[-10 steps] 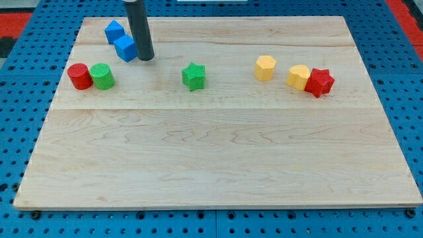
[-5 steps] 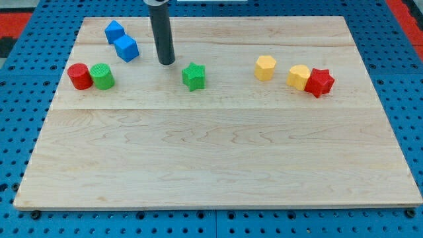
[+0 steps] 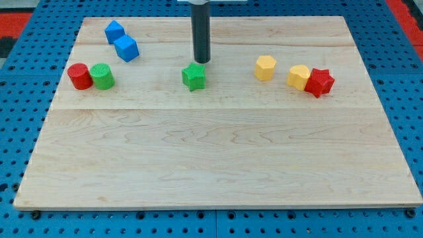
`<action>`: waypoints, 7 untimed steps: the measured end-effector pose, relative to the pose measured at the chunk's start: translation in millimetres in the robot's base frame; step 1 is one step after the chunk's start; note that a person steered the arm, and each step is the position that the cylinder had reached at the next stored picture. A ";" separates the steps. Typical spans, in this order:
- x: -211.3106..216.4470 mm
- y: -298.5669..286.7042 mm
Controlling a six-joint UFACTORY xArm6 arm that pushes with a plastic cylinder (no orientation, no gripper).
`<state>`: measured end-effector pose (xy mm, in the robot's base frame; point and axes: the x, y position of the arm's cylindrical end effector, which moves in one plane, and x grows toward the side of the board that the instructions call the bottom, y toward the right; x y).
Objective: Drag green star towards top right of the board
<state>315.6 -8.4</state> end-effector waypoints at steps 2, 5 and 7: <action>46.1 5.8; 71.6 -27.4; 22.2 -60.2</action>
<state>337.8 -68.6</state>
